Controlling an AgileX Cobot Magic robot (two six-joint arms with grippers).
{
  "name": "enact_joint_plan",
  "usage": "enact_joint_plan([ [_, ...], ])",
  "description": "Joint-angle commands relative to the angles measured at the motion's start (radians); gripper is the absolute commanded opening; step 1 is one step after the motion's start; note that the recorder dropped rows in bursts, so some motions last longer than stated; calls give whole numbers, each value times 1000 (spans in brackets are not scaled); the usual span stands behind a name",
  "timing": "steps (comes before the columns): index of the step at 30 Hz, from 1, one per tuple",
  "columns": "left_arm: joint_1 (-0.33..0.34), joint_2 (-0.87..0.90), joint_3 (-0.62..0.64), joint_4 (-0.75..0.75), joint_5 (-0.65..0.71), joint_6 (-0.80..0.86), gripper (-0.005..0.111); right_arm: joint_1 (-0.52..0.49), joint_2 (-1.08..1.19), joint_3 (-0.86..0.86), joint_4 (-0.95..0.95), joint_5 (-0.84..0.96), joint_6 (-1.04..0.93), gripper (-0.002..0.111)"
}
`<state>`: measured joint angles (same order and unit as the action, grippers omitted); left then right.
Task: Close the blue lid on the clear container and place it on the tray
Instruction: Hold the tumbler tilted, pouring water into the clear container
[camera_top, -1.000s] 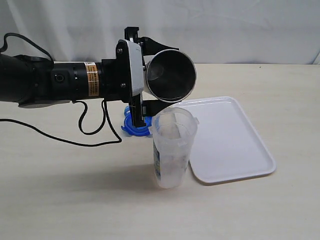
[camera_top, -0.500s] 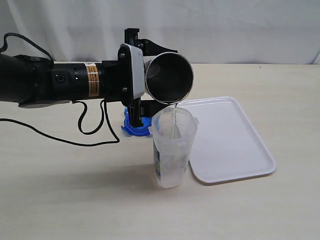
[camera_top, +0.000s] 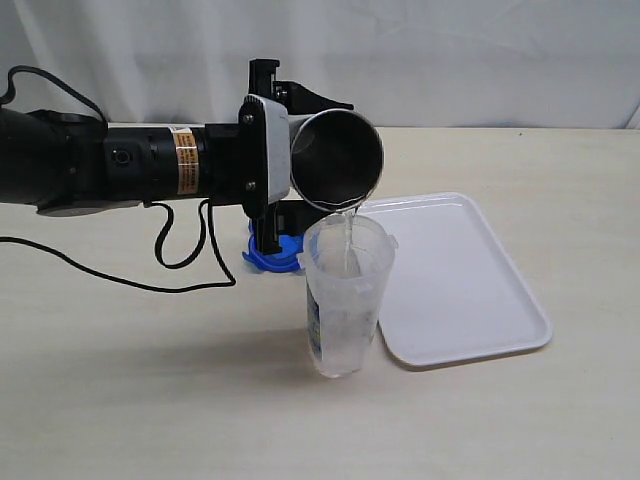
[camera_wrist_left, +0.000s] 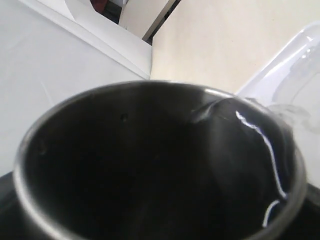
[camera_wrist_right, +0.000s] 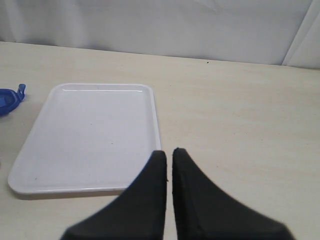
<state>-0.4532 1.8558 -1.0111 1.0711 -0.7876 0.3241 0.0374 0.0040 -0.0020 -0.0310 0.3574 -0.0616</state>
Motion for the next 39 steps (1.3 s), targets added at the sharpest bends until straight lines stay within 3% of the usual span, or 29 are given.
enact_joint_plan([
  [1, -2, -13, -14, -37, -48, 46, 0, -4, -4, 2, -3, -2, -3, 5],
  [25, -2, -13, -14, -33, -48, 81, 0, -4, -4, 2, -3, -2, -3, 5],
  [39, -2, -13, -14, -33, -48, 197, 0, -4, -4, 2, -3, -2, -3, 5],
])
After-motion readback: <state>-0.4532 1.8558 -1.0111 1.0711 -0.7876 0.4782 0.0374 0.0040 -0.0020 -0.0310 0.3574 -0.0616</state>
